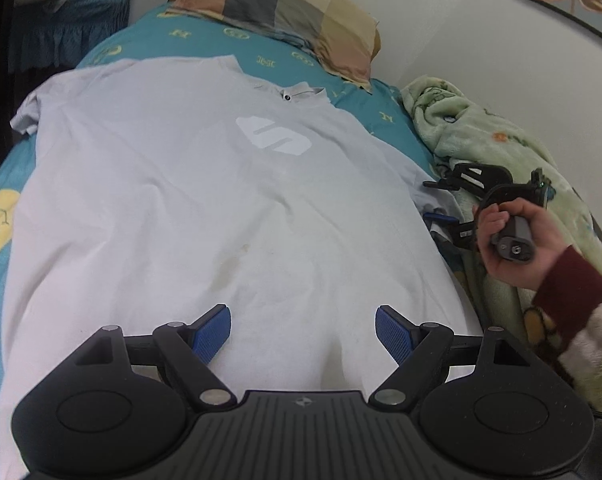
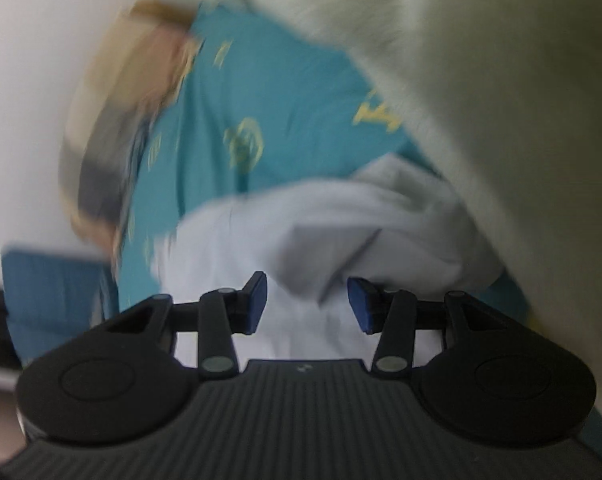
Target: Fold clothes
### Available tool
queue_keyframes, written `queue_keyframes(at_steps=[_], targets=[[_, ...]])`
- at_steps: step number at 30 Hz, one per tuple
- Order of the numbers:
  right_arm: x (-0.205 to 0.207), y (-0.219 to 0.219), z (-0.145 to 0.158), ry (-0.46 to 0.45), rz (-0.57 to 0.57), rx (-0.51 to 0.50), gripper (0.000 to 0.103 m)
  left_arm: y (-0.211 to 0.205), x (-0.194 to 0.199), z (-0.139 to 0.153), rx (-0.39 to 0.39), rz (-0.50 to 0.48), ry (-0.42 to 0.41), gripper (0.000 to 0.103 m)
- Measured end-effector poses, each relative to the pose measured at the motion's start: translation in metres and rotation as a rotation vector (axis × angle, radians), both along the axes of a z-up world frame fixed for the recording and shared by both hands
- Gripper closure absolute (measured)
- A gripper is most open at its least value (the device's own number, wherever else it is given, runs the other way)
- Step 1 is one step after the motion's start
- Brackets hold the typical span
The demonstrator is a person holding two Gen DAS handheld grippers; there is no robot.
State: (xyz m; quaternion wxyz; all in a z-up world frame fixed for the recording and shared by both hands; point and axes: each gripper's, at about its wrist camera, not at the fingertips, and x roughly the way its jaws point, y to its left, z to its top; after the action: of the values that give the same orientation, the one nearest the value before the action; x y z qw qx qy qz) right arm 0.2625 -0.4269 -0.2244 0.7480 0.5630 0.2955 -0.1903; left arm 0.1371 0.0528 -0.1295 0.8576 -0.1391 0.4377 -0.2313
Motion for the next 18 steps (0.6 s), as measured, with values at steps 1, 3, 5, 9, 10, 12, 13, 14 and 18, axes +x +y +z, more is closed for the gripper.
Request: queue_keyframes(at_steps=[1, 3, 5, 9, 10, 12, 13, 14, 18], targets=[[-0.001, -0.001, 0.001, -0.012, -0.026, -0.017, 0.055, 0.001, 0.003, -0.001, -0.011, 0.003, 0.008, 0.021], [-0.004, -0.002, 0.004, -0.037, -0.057, -0.034, 0.055, 0.002, 0.007, -0.003, -0.028, 0.010, 0.018, 0.021], [-0.005, -0.002, 0.007, -0.061, -0.063, -0.032, 0.055, 0.002, 0.010, -0.005, -0.038, 0.016, 0.025, 0.021], [-0.003, -0.003, 0.018, -0.079, -0.083, -0.084, 0.055, 0.002, 0.011, -0.006, -0.046, 0.020, 0.029, 0.021], [-0.001, -0.003, 0.022, -0.091, -0.087, -0.104, 0.055, 0.002, 0.011, -0.006, -0.048, 0.020, 0.031, 0.021], [0.002, -0.002, 0.033, -0.124, -0.080, -0.166, 0.055, 0.002, 0.012, -0.006, -0.053, 0.020, 0.035, 0.021], [0.002, -0.002, 0.037, -0.164, -0.061, -0.197, 0.055, 0.002, 0.012, -0.006, -0.054, 0.020, 0.033, 0.021], [0.001, -0.002, 0.042, -0.210, -0.040, -0.224, 0.055, 0.002, 0.012, -0.006, -0.056, 0.021, 0.030, 0.021], [0.008, 0.000, 0.046, -0.213, 0.025, -0.278, 0.054, 0.002, 0.011, -0.004, -0.065, 0.022, 0.025, 0.021]])
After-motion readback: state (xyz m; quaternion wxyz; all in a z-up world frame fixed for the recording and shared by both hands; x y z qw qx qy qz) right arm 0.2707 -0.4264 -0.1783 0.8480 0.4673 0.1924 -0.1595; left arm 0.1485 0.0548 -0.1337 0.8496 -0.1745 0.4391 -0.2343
